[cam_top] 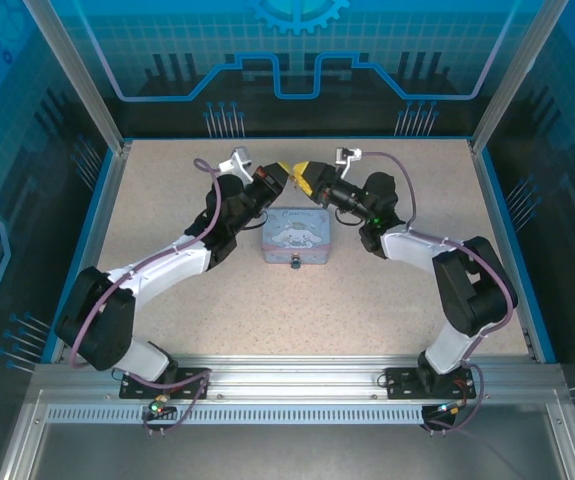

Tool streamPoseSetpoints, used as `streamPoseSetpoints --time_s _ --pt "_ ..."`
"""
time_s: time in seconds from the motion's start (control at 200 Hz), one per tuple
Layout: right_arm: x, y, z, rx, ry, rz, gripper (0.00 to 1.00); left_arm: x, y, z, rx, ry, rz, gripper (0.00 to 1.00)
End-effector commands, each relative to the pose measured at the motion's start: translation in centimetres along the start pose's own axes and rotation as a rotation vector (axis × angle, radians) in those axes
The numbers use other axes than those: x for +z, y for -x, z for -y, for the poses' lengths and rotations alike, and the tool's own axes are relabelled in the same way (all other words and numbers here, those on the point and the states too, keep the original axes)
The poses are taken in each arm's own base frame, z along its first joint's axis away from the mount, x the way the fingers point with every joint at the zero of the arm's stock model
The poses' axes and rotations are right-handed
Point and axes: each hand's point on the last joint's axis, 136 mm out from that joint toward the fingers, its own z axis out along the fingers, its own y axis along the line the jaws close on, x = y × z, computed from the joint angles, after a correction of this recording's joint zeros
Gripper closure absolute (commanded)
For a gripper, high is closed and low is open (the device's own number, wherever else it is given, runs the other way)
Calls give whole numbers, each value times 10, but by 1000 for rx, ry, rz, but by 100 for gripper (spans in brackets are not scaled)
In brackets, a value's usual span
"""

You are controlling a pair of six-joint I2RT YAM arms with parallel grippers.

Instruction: Unlock the padlock with the key

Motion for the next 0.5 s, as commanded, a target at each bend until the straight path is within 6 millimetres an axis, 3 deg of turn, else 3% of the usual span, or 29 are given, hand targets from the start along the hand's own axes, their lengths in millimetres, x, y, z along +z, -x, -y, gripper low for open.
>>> streamPoseSetpoints --time_s 0.0,0.495 --pt "10 -5 -15 -23 59 -27 65 -5 11 18 -3 -57 50 100" --pt "5 -15 -10 -7 62 -41 75 -4 11 18 3 -57 57 100"
